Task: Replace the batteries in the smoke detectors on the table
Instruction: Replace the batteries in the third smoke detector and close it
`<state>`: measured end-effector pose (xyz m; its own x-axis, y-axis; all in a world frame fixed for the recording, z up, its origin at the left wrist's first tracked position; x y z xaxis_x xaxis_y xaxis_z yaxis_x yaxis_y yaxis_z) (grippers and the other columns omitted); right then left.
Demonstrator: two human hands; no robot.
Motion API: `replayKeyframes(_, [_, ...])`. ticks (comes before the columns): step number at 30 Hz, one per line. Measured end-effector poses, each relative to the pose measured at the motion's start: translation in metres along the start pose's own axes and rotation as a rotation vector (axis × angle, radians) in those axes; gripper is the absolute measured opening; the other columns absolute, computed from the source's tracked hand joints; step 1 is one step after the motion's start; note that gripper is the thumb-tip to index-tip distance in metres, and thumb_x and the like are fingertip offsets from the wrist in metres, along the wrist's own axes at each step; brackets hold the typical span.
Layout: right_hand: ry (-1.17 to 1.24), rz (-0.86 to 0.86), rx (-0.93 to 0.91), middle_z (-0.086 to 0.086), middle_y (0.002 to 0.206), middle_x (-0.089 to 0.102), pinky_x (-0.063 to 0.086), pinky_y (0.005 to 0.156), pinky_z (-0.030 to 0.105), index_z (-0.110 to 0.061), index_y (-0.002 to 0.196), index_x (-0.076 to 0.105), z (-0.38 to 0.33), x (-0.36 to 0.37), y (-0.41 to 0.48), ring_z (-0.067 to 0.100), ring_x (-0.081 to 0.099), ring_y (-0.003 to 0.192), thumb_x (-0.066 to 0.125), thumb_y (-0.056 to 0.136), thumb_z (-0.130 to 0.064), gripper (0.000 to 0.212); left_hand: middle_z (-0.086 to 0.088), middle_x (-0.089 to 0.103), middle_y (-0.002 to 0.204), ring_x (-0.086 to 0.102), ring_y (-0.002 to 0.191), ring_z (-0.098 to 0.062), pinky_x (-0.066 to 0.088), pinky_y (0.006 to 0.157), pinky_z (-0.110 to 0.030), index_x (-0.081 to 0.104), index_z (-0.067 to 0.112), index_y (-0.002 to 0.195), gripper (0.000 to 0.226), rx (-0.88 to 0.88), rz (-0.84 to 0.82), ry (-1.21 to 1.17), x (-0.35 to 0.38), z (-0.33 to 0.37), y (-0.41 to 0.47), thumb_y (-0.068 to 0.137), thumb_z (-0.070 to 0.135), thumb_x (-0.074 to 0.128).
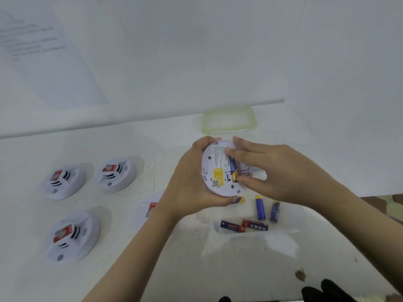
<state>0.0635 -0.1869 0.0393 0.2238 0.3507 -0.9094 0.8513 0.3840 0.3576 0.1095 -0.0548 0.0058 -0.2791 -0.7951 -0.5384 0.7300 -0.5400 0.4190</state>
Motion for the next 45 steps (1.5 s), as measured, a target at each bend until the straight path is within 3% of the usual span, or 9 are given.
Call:
replayKeyframes(11, [-0.139,-0.074,-0.197,0.022,0.106,0.067,0.045,0.039,0.023,0.000,0.101,0.070,-0.012,0.001,0.007,0.025,0.051,0.037,0.047,0.072,-0.029,0.047,0.015,0.058,0.106,0.061,0.099,-0.013,0.050,0.080,-0.023,0.032,0.045,0.120,0.090,-0.055,-0.009,0.032,0.004,0.004,0.004,0.048,0.032,0.087])
replayKeyframes(15, [-0.115,-0.127,-0.179,0.022,0.117,0.064,0.045,0.047,0.022,-0.002,0.107,0.069,-0.007,0.004,0.006,0.024,0.059,0.048,0.042,0.073,-0.030,0.051,0.016,0.057,0.105,0.061,0.098,-0.012,0.050,0.079,-0.023,0.033,0.049,0.117,0.088,-0.056,0.024,0.023,0.000,0.003,0.003,0.048,0.029,0.085])
replayKeyframes(18, [-0.031,-0.124,-0.153,0.020,0.138,0.049,0.056,0.065,0.033,-0.005,0.122,0.061,0.000,0.005,0.004,0.027,0.069,0.084,0.044,0.082,-0.036,0.053,0.016,0.056,0.107,0.061,0.100,-0.015,0.053,0.080,-0.028,0.033,0.043,0.120,0.089,-0.051,0.043,0.017,-0.001,0.002,0.002,0.049,0.030,0.085])
replayKeyframes(22, [0.068,-0.157,-0.046,0.003,0.155,0.023,0.047,0.094,0.032,-0.017,0.138,0.046,0.012,0.009,0.001,0.020,0.054,0.121,0.051,0.091,-0.048,0.057,0.021,0.052,0.115,0.058,0.109,-0.011,0.051,0.087,-0.027,0.032,0.038,0.127,0.094,-0.028,0.049,0.044,-0.001,0.000,0.003,0.051,0.034,0.087])
replayKeyframes(25, [0.112,-0.037,-0.055,0.002,0.146,0.041,0.050,0.089,0.029,-0.015,0.125,0.060,0.011,0.001,0.001,0.016,0.059,0.114,0.045,0.092,-0.044,0.047,0.030,0.048,0.125,0.051,0.118,0.002,0.042,0.099,-0.018,0.026,0.048,0.131,0.100,-0.021,0.044,0.079,-0.002,-0.002,0.004,0.051,0.044,0.085])
replayKeyframes(30, [0.199,0.172,-0.002,-0.005,0.125,0.060,0.034,0.098,0.007,-0.017,0.105,0.066,0.017,-0.010,-0.019,0.000,0.050,0.116,0.037,0.097,-0.039,0.038,0.024,0.048,0.128,0.050,0.121,-0.006,0.045,0.100,-0.027,0.029,0.052,0.133,0.100,0.006,0.136,0.147,-0.014,-0.009,0.006,0.049,0.054,0.085])
replayKeyframes(36, [0.183,-0.029,-0.065,-0.011,0.129,0.054,0.036,0.097,0.012,-0.030,0.086,0.066,0.010,0.012,-0.049,0.000,0.046,0.122,0.050,0.089,-0.034,0.018,0.018,0.043,0.136,0.046,0.128,-0.011,0.045,0.103,-0.045,0.033,0.028,0.140,0.110,-0.074,0.237,0.110,-0.025,-0.035,0.005,0.048,0.051,0.088])
replayKeyframes(42, [0.268,-0.089,0.046,-0.016,0.111,0.062,0.039,0.093,0.017,-0.032,0.107,0.065,0.033,0.011,-0.021,-0.001,0.052,0.105,0.048,0.090,-0.035,0.024,0.038,0.021,0.128,0.024,0.125,0.007,0.024,0.102,-0.005,0.030,0.042,0.131,0.099,-0.059,0.347,0.237,-0.032,-0.035,0.019,0.046,0.057,0.078])
replayKeyframes(45, [0.077,-0.179,0.195,-0.011,0.107,0.065,0.042,0.083,0.023,-0.030,0.115,0.061,0.069,0.015,0.016,0.005,0.052,0.092,0.049,0.093,-0.024,0.025,0.042,0.023,0.125,0.021,0.121,0.012,0.021,0.099,-0.003,0.030,0.040,0.129,0.096,-0.052,0.370,0.266,-0.035,-0.036,0.030,0.046,0.055,0.075])
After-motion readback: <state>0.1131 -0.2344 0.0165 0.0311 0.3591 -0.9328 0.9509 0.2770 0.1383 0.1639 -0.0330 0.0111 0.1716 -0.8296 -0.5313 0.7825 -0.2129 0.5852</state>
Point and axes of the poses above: each hand's wrist, its own y-axis towards the middle knuckle, its own x-axis out of the palm, z = x × y, the point moved 7 cm from there along y, towards the middle knuckle
